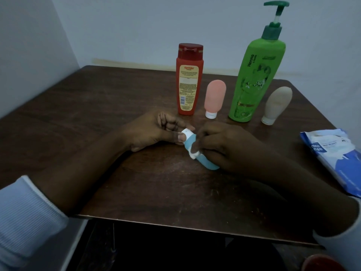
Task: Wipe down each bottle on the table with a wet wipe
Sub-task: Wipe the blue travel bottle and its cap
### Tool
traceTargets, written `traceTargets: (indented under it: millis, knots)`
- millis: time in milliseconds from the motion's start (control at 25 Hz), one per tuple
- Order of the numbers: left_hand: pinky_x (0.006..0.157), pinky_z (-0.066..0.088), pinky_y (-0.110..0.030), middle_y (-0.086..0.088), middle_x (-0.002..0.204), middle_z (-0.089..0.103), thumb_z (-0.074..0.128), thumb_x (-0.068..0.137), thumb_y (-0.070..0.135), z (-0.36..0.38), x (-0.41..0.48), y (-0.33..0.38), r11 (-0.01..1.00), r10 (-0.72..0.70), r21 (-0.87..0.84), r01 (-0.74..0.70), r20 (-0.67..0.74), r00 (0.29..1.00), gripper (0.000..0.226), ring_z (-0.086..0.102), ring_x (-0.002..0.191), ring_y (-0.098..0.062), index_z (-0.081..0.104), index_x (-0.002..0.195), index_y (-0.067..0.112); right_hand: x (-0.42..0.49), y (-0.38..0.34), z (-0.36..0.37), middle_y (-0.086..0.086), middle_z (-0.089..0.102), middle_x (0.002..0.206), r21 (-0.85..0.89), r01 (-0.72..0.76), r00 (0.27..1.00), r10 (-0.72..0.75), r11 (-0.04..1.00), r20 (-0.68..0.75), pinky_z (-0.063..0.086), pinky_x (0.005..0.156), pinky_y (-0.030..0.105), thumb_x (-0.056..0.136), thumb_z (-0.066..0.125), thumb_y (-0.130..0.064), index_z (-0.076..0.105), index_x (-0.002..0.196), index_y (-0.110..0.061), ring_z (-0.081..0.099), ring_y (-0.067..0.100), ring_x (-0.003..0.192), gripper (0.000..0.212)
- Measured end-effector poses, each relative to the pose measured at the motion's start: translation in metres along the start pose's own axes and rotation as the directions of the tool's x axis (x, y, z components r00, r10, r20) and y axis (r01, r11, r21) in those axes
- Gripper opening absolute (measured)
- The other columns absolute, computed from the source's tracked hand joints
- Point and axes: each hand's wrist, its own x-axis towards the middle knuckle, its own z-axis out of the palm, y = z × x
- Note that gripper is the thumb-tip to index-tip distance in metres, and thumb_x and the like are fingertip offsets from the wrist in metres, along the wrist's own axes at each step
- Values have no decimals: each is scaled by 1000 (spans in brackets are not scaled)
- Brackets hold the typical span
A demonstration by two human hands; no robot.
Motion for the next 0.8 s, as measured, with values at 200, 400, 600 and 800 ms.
traceTargets:
  millis: [200,400,600,800]
  knots:
    - [96,60,-34,-10,120,77,68,90,-6,0,1,0,1000,7,6,-7,-5,1000,35,72,116,-22,69,124,1,-10,4,-13,-8,65,105,14,-18,994,16,1000,105,50,77,21,87,65,-24,75,100,-25,59,3,95,17]
    - [93,60,-31,-14,115,78,69,88,-10,1,0,-1,999,34,-16,-33,7,999,36,74,111,-25,70,123,-2,8,-7,8,-1,63,102,-47,24,999,-25,999,-21,44,75,24,89,53,-23,74,100,-19,57,12,91,25]
    - [98,58,-31,-11,126,75,68,88,-13,-2,-1,0,999,39,-20,-38,38,998,42,70,121,-24,66,129,-2,-18,10,-18,-10,65,96,79,-117,993,116,990,12,49,75,25,83,69,-20,74,92,-24,60,4,89,11]
    - [91,60,-26,-9,122,77,67,85,-18,5,-3,4,997,79,-25,-78,51,996,43,72,115,-23,68,125,-1,1,17,4,-6,67,104,242,-163,925,234,956,-300,50,83,22,88,60,0,73,104,-16,61,2,98,26]
